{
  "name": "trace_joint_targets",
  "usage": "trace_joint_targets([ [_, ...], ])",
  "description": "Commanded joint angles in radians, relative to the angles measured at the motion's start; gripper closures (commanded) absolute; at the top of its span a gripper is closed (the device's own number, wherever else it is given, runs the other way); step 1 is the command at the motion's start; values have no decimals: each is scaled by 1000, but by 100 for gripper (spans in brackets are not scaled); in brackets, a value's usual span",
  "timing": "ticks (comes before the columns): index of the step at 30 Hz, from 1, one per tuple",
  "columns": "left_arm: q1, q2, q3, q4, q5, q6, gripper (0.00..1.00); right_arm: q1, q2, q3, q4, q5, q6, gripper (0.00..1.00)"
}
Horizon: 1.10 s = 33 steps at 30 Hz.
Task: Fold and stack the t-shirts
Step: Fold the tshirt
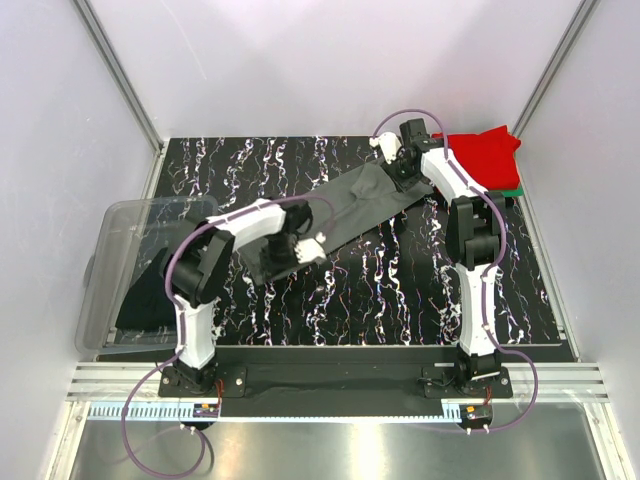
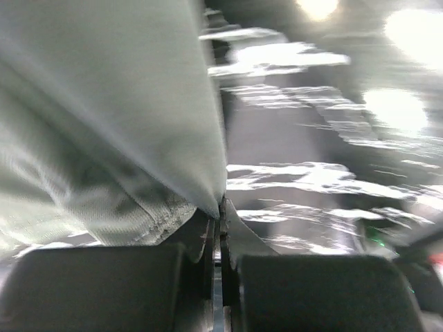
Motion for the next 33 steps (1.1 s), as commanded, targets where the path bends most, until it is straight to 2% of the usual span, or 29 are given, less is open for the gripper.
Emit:
trace_joint_targets([
  [1,-60,-52,56,-219,198,-60,100,10,-55,-4,0,-33,26,68],
  [5,-132,-13,93,-292,321,-134,100,16,-37,-10,1,-35,8,68],
  [15,-260,68,142,-276,395,-232,100,56,110,83,-31,-9,-14,69],
  [21,-298,105,205,-274,409,-267,100,78,239,264,-69,26,-3,69],
  [26,-353,152,262,-239,439,-298,95,81,372,450,-92,36,18,69],
  [29,-399,211,352,-225,468,-307,91,94,428,547,-89,49,-9,69],
  [33,-433,290,518,-237,556,-306,76,111,477,666,-77,80,-38,69],
])
